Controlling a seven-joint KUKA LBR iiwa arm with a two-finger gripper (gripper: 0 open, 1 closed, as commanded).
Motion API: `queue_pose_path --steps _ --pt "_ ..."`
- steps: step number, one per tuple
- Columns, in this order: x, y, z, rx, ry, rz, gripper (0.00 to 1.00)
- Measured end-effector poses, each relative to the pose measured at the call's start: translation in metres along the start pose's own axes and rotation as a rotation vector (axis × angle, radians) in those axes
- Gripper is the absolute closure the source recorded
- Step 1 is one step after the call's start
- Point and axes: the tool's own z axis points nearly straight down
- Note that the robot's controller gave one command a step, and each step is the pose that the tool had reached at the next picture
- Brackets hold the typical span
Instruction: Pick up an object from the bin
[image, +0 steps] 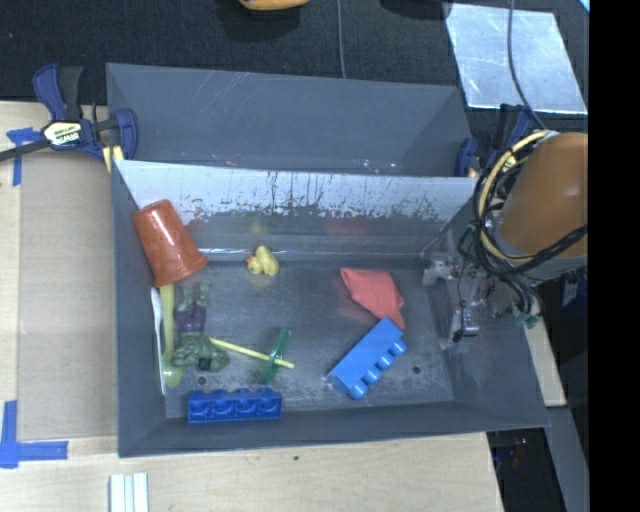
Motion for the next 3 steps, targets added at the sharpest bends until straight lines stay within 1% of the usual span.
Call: queue_pose_path --steps 1,2,3 --pt "-0.002 0.001 -0.005 0.001 -0.008 -0.002 0.0" --pt "-0.029 0.031 0.051 0.001 -0.008 0.053 0.0" --pt "-0.027 0.041 0.058 0.002 -0.014 0.209 0.0"
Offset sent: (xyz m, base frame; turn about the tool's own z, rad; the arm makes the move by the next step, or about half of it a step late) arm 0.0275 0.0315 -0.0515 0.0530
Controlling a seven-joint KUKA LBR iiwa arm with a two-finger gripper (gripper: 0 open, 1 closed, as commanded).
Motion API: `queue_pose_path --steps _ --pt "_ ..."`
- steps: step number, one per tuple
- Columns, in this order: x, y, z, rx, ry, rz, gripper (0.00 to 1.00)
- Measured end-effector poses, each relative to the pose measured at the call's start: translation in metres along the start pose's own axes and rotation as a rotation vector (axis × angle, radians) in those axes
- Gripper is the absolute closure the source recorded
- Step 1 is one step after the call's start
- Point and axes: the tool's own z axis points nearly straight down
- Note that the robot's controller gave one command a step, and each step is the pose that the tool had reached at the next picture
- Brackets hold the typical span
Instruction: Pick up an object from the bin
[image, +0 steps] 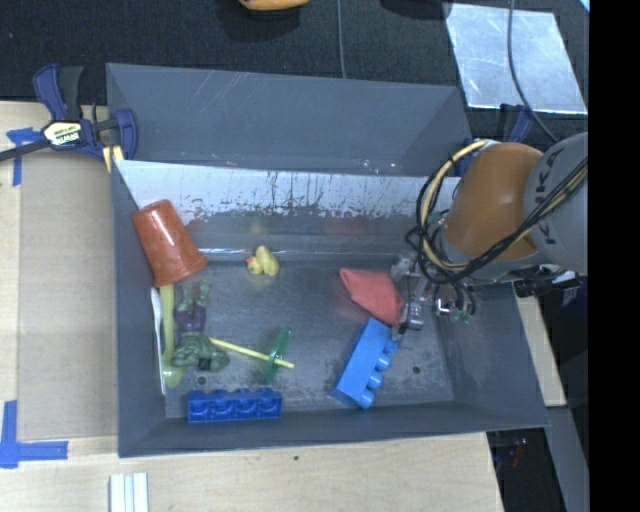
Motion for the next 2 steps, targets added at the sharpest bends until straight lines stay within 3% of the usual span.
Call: queue_pose_path --steps 1,2 --pt "0.026 0.023 -0.021 -0.001 0.006 0.101 0.0" --pt "0.008 0.023 0.008 0.0 -0.003 0.303 0.0"
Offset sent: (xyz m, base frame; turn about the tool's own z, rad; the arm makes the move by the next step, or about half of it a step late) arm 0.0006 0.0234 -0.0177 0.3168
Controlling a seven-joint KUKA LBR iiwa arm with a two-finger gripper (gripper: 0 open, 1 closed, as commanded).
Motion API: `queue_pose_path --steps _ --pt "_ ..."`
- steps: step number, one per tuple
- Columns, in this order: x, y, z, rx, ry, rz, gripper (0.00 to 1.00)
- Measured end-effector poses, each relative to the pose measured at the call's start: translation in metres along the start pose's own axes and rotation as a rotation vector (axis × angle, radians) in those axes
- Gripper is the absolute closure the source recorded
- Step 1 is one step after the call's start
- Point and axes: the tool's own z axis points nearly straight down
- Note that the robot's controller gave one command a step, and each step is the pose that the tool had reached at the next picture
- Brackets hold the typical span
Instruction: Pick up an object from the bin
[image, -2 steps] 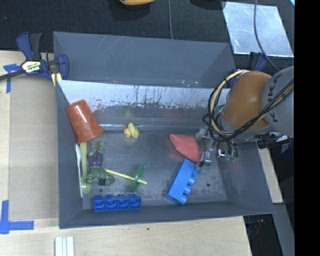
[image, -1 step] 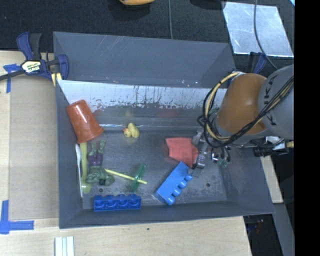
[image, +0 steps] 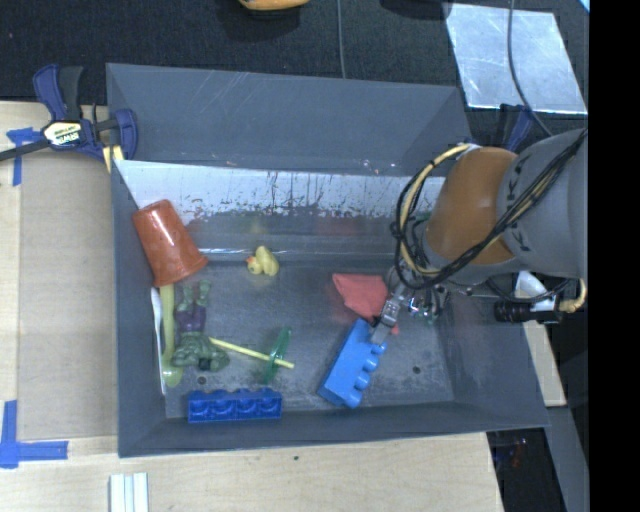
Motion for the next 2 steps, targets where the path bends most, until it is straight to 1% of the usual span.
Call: queue_pose_path --steps 1,2 --pt "-0.0242 0.0372 0.0084 -0.005 -0.01 -0.178 1.0" --pt "-0.0242 0.0372 0.0083 -0.005 -0.01 -0.178 1.0"
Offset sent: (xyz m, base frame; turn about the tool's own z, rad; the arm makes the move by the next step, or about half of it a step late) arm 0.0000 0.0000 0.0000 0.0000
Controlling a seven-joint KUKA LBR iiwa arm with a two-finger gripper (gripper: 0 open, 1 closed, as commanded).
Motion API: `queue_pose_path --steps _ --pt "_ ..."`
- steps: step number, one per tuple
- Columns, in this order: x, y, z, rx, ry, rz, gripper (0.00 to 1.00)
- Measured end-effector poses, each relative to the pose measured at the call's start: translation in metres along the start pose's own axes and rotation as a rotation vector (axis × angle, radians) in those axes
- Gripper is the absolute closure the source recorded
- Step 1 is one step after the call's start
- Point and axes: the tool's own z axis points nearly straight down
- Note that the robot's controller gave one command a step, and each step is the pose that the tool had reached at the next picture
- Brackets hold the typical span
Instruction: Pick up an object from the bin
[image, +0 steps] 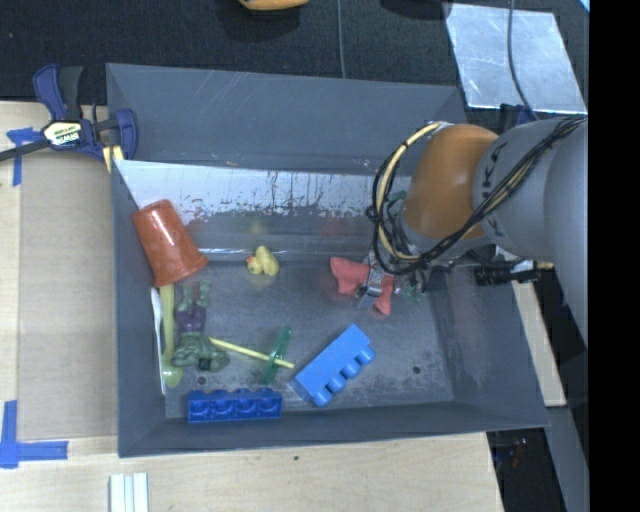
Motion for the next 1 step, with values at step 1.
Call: queue_pose_path --steps 1 --pt "-0.0016 -0.0055 -0.0586 0.002 0.005 -0.045 1.0"
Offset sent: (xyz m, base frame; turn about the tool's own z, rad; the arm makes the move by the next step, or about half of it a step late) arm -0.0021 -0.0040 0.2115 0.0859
